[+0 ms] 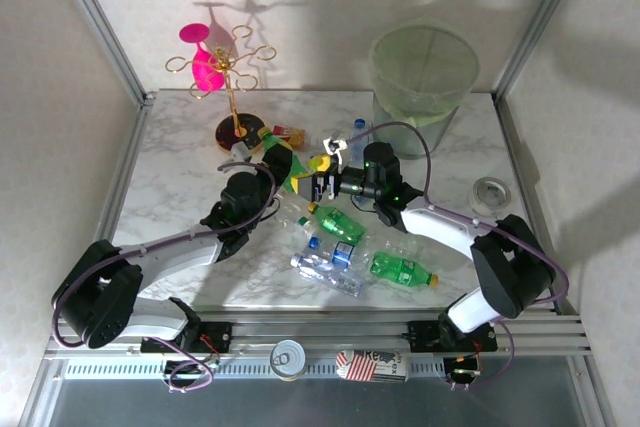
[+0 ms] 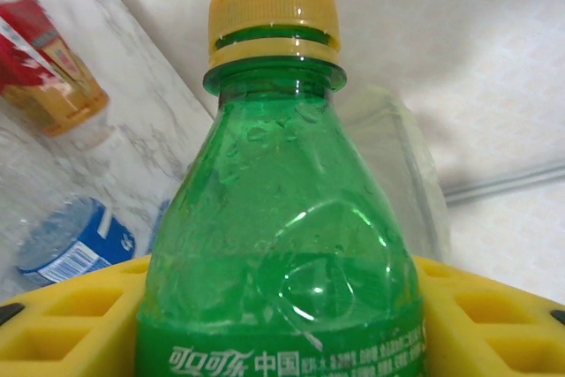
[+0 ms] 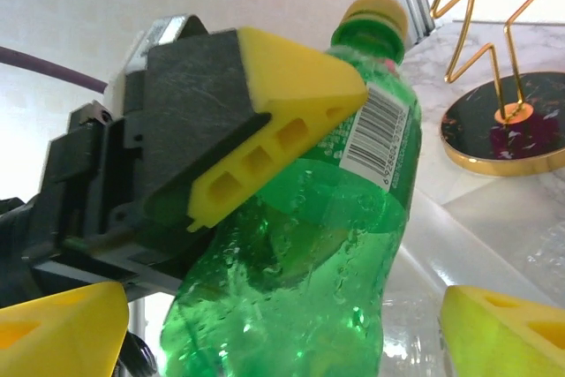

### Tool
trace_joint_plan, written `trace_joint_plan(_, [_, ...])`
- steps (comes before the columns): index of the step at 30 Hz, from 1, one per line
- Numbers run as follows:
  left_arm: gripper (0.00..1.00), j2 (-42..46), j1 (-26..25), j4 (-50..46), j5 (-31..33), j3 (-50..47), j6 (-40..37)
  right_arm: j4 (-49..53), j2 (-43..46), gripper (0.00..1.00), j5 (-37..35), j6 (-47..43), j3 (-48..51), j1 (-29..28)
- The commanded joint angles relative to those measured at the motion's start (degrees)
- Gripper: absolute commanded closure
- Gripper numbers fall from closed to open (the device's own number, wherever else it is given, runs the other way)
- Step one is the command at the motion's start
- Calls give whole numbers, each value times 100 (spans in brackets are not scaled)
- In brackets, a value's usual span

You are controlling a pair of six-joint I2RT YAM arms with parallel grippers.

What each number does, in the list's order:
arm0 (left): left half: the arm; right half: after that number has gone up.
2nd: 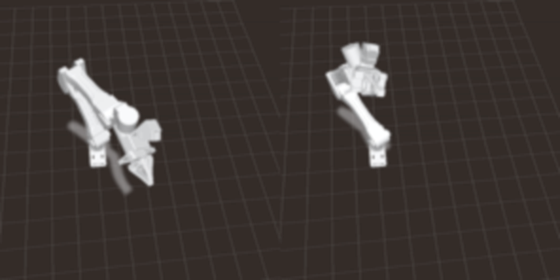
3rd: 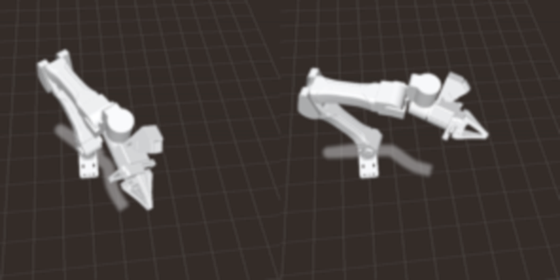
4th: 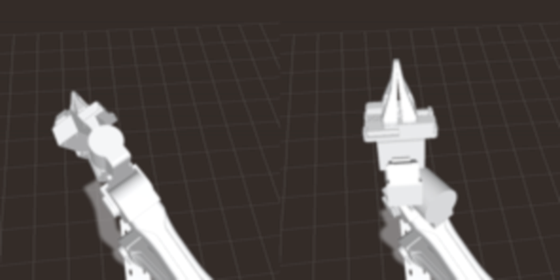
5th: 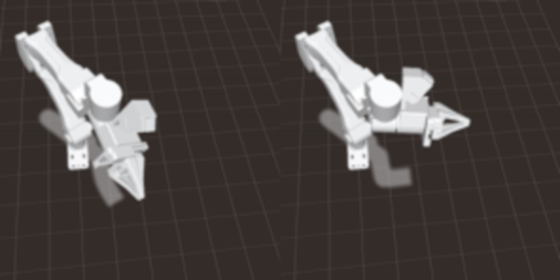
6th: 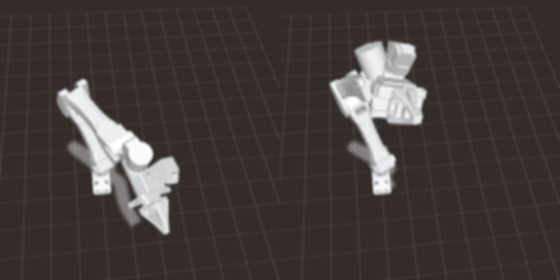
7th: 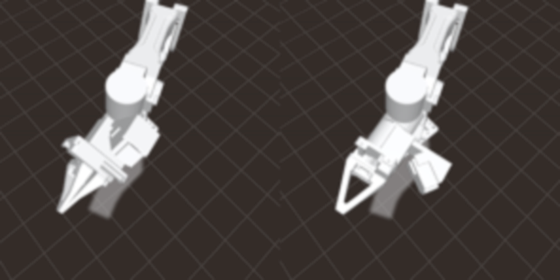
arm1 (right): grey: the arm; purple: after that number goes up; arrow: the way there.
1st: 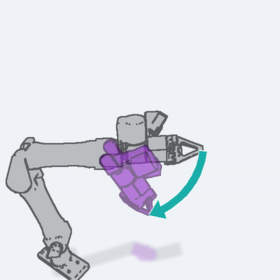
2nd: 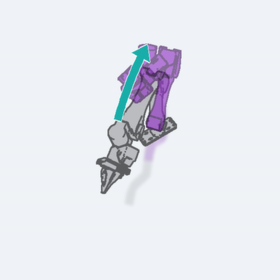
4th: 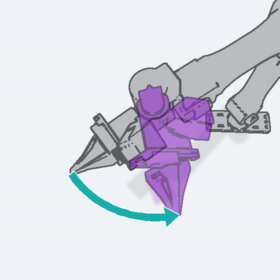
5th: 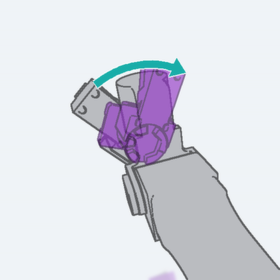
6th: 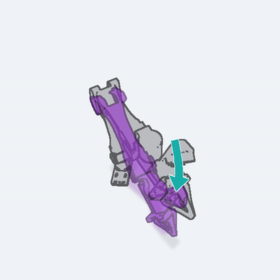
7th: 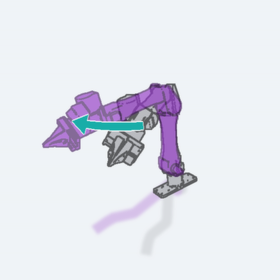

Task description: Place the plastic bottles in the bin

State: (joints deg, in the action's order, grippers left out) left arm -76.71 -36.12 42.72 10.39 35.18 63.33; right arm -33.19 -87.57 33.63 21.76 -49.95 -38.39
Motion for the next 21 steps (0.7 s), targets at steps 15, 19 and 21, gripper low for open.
trace_joint_plan(15, [38,-166,2,773,-738,16,212,-724,-415,45,379,463,-41,-19])
trace_joint_plan(19, [23,-59,2,725,-726,-27,186,-583,-316,52,75,394,3,-3])
trace_joint_plan(21, [16,71,13,602,-626,-35,93,-452,-265,54,-13,342,-5,37])
